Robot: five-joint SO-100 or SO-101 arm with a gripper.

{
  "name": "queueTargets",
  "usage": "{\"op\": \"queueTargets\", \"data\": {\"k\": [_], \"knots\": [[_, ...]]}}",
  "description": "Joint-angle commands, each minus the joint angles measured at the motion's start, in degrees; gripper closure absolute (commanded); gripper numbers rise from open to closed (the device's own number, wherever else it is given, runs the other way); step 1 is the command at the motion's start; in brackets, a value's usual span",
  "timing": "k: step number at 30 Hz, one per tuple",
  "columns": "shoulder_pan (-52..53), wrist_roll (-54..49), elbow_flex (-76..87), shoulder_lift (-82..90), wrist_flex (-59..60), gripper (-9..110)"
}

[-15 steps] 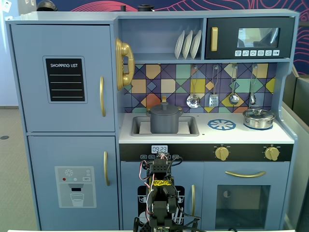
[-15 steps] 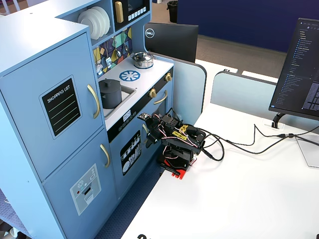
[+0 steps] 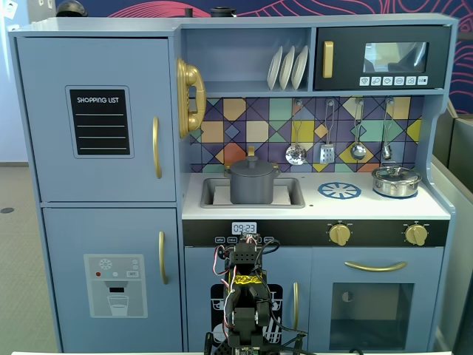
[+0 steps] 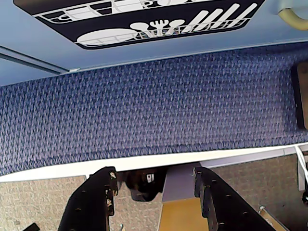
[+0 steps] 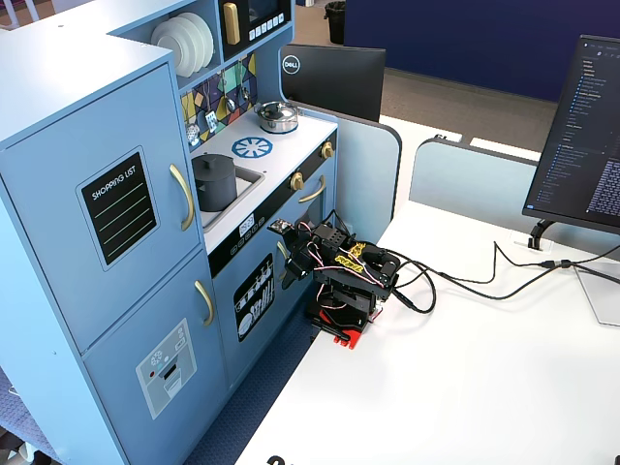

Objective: Take off the lid from the gray recipient and place it on the counter

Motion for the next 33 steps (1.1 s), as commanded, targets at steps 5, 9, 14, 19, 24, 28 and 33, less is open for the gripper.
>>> {"op": "queueTargets", "data": {"k": [5, 9, 14, 19, 24, 28, 33], "knots": [[0.70, -0.18, -0.09, -0.18, 10.46, 90], [0.70, -0.18, -0.09, -0.18, 10.46, 90], [0.88, -0.18, -0.09, -0.18, 10.46, 90], [-2.90, -11.07, -0.53, -0.26, 8.35, 88], [2.81, -7.91, -11.95, -2.81, -6.50, 87], [1.49, -5.36, -30.23, -11.16, -13.36, 87], [2.46, -7.56, -48.52, -20.92, -12.66, 93]]}}
